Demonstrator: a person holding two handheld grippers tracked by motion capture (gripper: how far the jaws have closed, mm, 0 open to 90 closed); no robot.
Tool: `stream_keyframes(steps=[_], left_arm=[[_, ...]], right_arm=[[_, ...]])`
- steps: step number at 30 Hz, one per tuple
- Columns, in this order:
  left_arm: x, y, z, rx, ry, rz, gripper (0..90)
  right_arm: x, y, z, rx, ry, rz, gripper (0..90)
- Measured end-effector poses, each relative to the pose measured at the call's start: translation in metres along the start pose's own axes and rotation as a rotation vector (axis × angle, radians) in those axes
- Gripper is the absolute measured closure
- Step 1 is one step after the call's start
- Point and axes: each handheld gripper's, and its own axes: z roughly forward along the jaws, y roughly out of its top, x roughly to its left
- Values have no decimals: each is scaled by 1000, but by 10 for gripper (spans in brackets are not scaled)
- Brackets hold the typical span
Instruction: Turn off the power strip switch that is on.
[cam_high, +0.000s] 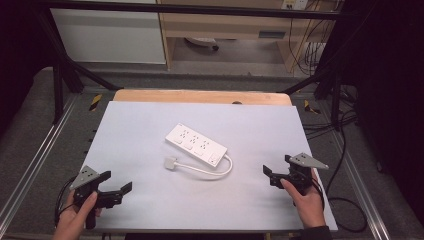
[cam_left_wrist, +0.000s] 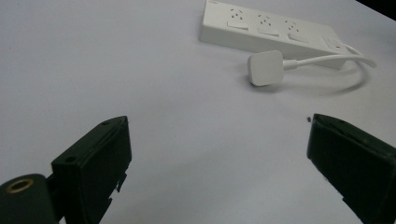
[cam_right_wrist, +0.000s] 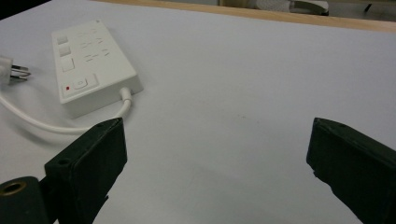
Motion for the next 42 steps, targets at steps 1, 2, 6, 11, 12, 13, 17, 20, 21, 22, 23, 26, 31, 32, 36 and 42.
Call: stream_keyframes(steps=[1, 2, 6, 11, 12, 13, 17, 20, 21, 22, 23, 26, 31, 32, 36, 42], left_arm=[[0, 0, 0, 0, 1, 3, 67], [0, 0, 0, 1, 1, 3, 66], [0, 0, 1, 11, -1, 5, 67], [-1, -1, 2, 10, -5, 4, 67], [-1, -1, 2, 10, -3, 3, 67], [-1, -1, 3, 12, 1, -2, 67], [-1, -1, 5, 26, 9, -4, 67], [-2, -2, 4, 30, 4, 6, 67], [-2, -2, 5, 33, 2, 5, 67], [-3, -2, 5, 35, 0, 6, 67], [-3, -2, 5, 36, -4, 11, 67], [-4, -2, 6, 35, -7, 15, 67], [-3, -2, 7, 40, -17, -18, 67], [-3, -2, 7, 36, -25, -28, 67], [-2, -2, 6, 34, -25, -33, 67], [-3, -2, 7, 38, -23, -21, 67]], right_arm=[[1, 0, 0, 2, 5, -2, 57], [2, 1, 0, 1, 14, -1, 58], [8, 5, 0, -22, 47, 9, 61], [14, 13, 4, -19, 69, 39, 62], [15, 15, 4, -19, 70, 32, 63], [17, 18, 4, -18, 69, 25, 65], [24, 27, 10, 2, 78, -5, 78], [27, 35, 14, 29, 78, -25, 102], [28, 37, 15, 35, 75, -28, 109], [30, 40, 16, 42, 75, -29, 114], [31, 43, 16, 44, 75, -34, 120], [34, 52, 18, 57, 80, -48, 129], [41, 67, 21, 60, 95, -79, 129], [43, 70, 22, 57, 113, -70, 121], [51, 81, 24, 56, 134, -92, 97], [61, 95, 27, 51, 150, -127, 80]])
